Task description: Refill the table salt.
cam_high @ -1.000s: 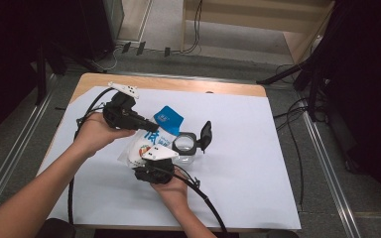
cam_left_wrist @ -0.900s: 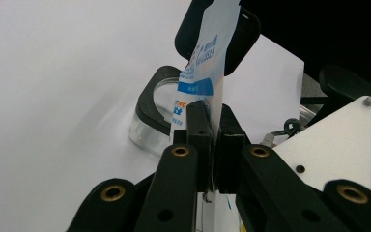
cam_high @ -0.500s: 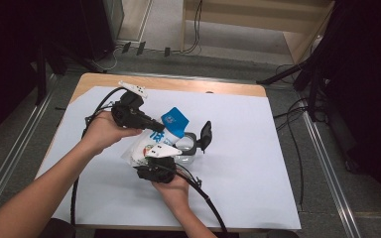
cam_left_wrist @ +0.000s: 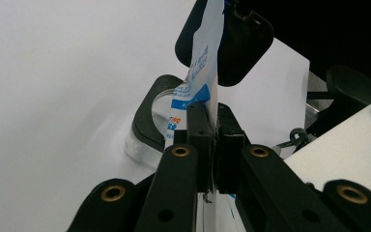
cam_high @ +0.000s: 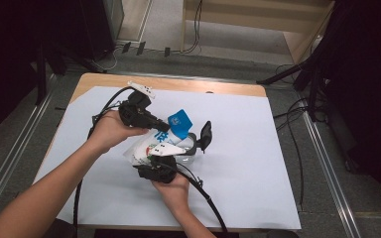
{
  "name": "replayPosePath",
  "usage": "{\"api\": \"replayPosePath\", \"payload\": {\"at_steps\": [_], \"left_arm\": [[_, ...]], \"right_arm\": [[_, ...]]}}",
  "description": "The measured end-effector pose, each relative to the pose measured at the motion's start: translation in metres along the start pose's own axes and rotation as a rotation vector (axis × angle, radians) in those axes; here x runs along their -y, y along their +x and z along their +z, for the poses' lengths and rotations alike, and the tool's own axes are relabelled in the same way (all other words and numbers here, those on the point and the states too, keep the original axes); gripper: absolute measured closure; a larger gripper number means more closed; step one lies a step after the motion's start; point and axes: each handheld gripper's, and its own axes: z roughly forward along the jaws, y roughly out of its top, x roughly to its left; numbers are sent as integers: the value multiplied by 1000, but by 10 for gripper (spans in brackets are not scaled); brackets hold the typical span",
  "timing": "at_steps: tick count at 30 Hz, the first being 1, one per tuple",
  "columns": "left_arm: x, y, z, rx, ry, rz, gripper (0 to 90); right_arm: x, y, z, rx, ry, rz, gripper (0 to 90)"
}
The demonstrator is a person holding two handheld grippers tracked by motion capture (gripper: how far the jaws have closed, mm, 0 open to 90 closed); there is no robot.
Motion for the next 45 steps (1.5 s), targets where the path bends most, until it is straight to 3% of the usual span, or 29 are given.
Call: {"api": "replayPosePath", "payload": {"at_steps": [10, 24, 30, 33, 45], "left_arm": [[0, -2, 3, 0, 12, 9, 868], [12, -3, -8, -6, -10, -4, 811], [14, -4, -12, -13, -10, -3, 824], [15, -5, -13, -25, -8, 0, 887], [6, -7, -5, -52, 26, 8, 898]], "right_arm": [[2, -1, 0, 18, 1, 0, 503], [5, -2, -3, 20, -18, 11, 523], [4, -2, -3, 20, -22, 6, 523], [4, -1, -3, 16, -24, 2, 523], [-1, 1, -2, -1, 2, 0, 493]]}}
